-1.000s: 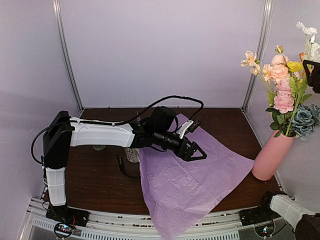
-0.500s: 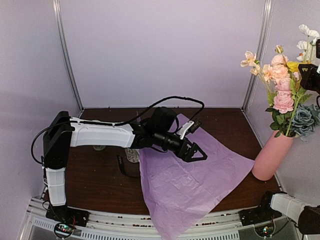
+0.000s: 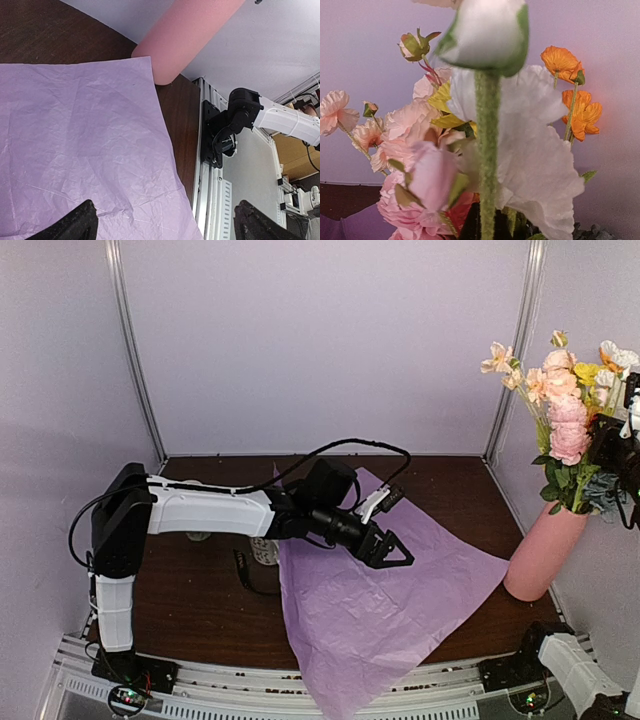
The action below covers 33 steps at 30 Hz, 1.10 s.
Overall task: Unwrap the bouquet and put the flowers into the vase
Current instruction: Place the fake flower in the vase, then reset both arms
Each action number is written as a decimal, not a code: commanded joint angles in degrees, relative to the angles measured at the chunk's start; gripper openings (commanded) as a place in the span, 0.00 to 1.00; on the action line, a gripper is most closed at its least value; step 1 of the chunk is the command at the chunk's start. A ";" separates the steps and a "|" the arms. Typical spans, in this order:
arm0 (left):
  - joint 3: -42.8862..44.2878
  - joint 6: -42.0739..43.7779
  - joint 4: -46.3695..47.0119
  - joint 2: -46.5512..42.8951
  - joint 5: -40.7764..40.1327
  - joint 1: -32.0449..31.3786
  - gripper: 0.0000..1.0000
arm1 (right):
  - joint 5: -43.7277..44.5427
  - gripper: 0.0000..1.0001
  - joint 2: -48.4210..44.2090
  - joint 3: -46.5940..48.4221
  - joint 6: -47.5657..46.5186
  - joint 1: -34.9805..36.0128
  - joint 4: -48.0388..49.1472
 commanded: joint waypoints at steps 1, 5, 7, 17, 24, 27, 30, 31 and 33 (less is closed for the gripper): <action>1.57 0.27 1.46 0.82 1.49 -0.50 0.98 | 3.34 0.00 -0.10 -5.01 0.27 -0.35 -8.70; 1.59 0.11 1.45 0.87 1.32 -0.56 0.98 | 2.93 0.00 -0.64 -5.84 0.48 -0.40 -8.64; 1.68 0.11 1.39 0.87 1.32 -0.61 0.98 | 2.19 0.02 -1.28 -5.11 0.29 -0.40 -8.36; 4.15 1.65 -1.65 0.87 0.81 -0.57 0.98 | -2.27 0.71 -0.37 12.54 -1.62 -0.40 -11.38; 8.40 6.31 -11.76 -1.58 -2.07 -0.59 0.98 | -0.29 0.94 2.14 26.08 -3.19 -0.40 -10.57; 9.33 10.42 -18.46 -5.82 -6.53 -0.59 0.98 | -0.64 0.94 6.30 34.85 -3.89 -0.40 -10.80; 9.87 14.96 -24.41 -10.45 -12.62 -0.57 0.98 | -6.68 0.92 12.27 43.53 -1.88 -0.41 -11.48; 10.12 15.98 -26.08 -11.73 -14.46 -0.63 0.98 | -8.64 0.90 14.14 45.77 -1.18 -0.40 -11.15; 10.45 17.45 -29.01 -13.93 -18.29 -0.57 0.98 | -11.09 0.88 17.80 49.24 -1.25 -0.41 -9.48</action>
